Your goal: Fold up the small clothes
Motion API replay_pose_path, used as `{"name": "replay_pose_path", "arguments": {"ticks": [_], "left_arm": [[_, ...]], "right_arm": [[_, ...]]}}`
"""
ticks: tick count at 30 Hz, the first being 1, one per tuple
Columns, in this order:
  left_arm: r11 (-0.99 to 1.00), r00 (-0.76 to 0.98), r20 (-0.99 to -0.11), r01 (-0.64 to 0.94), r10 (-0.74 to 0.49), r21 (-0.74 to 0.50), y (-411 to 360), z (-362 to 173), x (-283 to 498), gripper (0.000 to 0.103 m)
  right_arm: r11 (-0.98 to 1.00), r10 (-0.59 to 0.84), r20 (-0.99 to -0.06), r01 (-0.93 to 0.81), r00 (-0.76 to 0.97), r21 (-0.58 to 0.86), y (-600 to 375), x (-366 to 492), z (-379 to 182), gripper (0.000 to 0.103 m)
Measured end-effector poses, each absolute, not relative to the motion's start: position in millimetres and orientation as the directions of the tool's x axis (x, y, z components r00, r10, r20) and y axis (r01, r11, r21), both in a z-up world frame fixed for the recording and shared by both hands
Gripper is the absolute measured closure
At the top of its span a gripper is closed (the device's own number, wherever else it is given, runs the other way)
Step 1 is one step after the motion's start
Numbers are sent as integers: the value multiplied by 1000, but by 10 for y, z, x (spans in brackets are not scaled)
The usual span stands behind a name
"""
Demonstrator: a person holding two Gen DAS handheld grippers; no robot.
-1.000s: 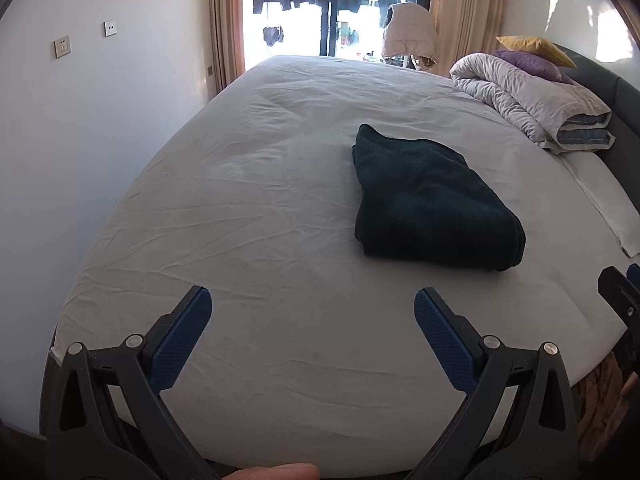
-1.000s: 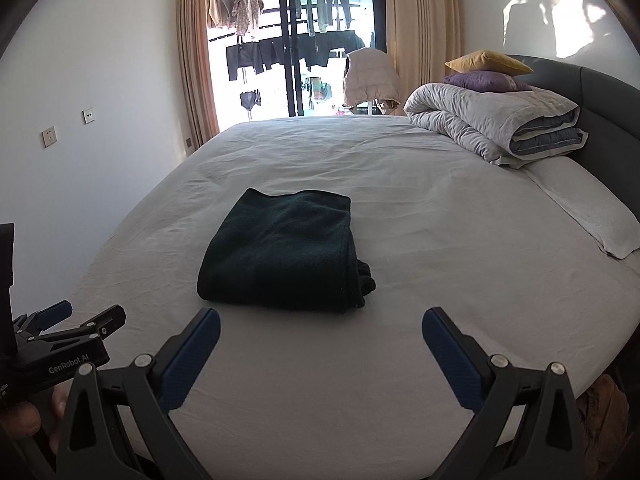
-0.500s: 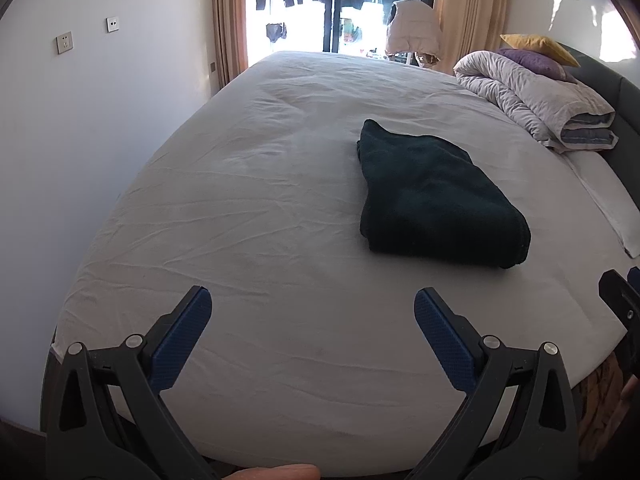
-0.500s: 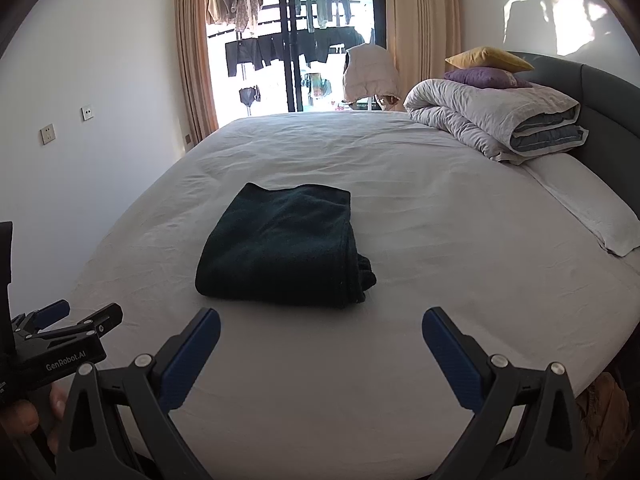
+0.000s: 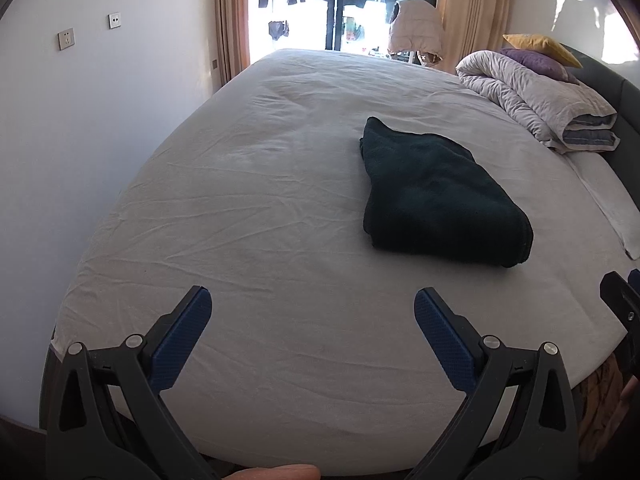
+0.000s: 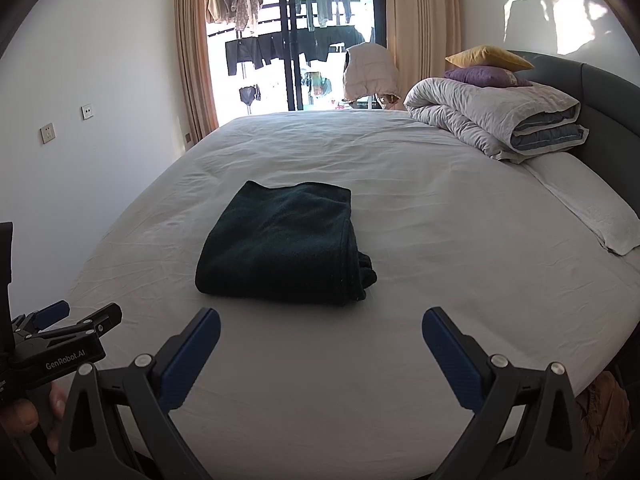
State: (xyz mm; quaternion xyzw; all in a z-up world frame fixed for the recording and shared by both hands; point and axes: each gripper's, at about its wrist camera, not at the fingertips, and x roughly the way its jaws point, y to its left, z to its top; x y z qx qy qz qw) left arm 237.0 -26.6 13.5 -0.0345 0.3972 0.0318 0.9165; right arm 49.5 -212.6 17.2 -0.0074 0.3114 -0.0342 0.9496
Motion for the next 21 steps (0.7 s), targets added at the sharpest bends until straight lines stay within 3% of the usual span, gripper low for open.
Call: {"name": "replay_pose_path", "arguments": {"ticks": [21], "left_arm": [[995, 680, -732, -91, 33, -39, -226, 106, 2349, 0]], "right_arm": [[998, -68, -595, 58, 801, -36, -2133, 480, 150, 0]]}}
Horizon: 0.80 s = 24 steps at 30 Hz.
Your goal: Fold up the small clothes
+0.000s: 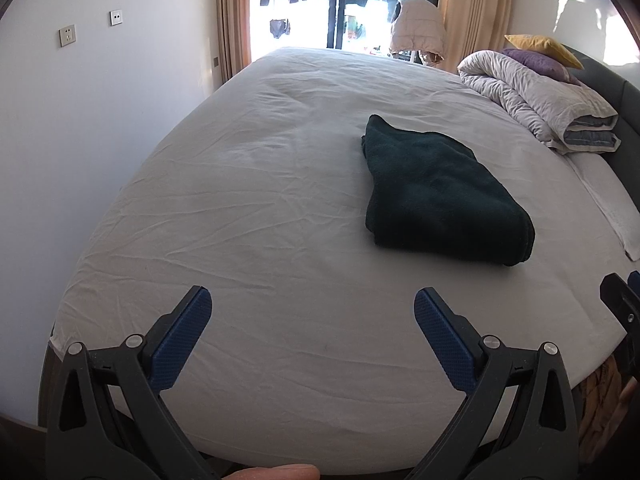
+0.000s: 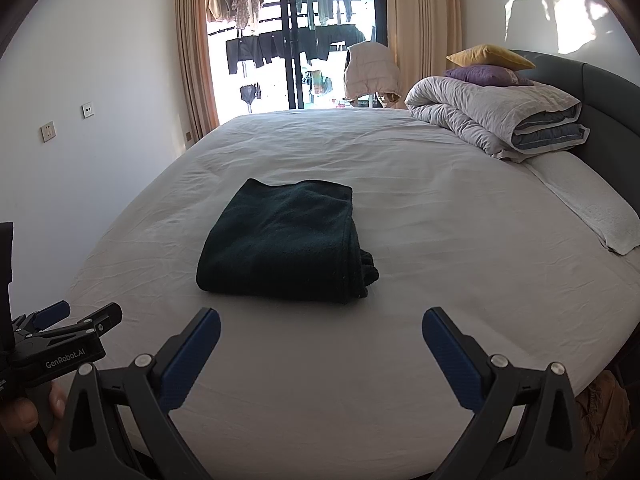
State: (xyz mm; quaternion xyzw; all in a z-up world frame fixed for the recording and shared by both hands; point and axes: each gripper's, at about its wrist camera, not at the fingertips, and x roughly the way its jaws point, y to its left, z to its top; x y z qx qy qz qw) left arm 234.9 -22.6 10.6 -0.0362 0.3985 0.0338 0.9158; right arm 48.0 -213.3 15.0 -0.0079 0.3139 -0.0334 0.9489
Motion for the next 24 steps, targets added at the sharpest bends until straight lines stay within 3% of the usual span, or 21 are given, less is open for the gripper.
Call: {"name": "replay_pose_path", "arguments": {"ticks": [24], "left_arm": [[995, 682, -730, -97, 44, -31, -190, 67, 2384, 0]], "right_arm": [[998, -61, -612, 54, 788, -31, -2112, 468, 93, 0]]}}
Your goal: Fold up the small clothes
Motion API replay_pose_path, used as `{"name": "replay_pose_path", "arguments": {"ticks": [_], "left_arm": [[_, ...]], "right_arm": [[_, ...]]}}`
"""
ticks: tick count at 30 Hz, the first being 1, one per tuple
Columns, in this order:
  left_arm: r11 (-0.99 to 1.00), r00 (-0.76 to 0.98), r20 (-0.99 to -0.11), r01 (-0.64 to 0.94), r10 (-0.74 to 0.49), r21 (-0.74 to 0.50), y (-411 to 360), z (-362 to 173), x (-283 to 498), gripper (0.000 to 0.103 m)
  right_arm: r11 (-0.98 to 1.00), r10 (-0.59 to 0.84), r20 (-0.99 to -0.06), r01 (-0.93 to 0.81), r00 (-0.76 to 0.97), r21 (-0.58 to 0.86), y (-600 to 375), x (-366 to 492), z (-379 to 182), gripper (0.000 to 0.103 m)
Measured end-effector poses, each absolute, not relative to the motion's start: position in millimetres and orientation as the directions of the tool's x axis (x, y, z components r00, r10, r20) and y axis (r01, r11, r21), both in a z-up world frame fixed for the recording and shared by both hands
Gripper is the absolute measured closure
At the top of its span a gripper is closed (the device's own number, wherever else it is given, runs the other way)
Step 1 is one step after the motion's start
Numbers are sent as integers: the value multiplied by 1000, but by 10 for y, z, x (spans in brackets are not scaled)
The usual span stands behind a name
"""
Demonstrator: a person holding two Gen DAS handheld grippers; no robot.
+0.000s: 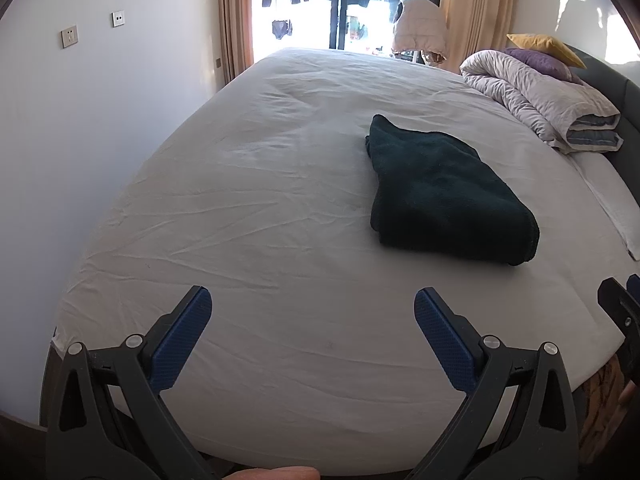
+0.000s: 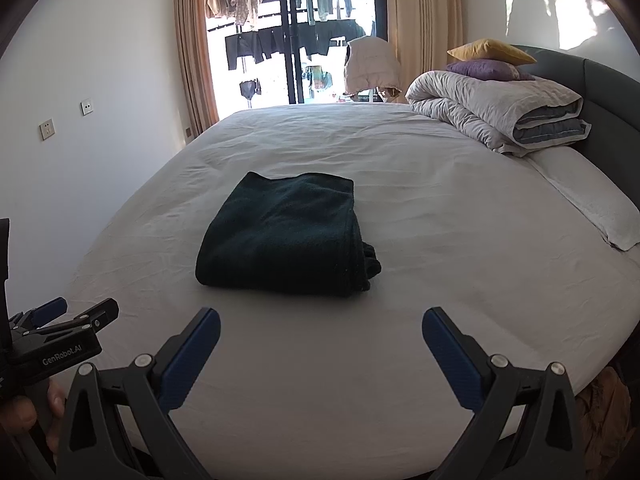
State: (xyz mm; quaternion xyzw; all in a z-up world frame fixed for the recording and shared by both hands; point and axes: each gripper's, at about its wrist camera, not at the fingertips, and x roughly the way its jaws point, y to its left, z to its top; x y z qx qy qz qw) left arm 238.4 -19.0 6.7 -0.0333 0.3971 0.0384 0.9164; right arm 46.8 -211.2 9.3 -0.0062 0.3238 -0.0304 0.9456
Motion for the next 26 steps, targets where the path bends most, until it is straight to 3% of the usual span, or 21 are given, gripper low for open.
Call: {"name": "replay_pose_path", "arguments": {"ticks": [26], "left_arm": [[996, 703, -708, -90, 62, -2, -237, 134, 2369, 0]], "right_arm": [[998, -59, -612, 54, 788, -27, -2114, 469, 101, 0]]}}
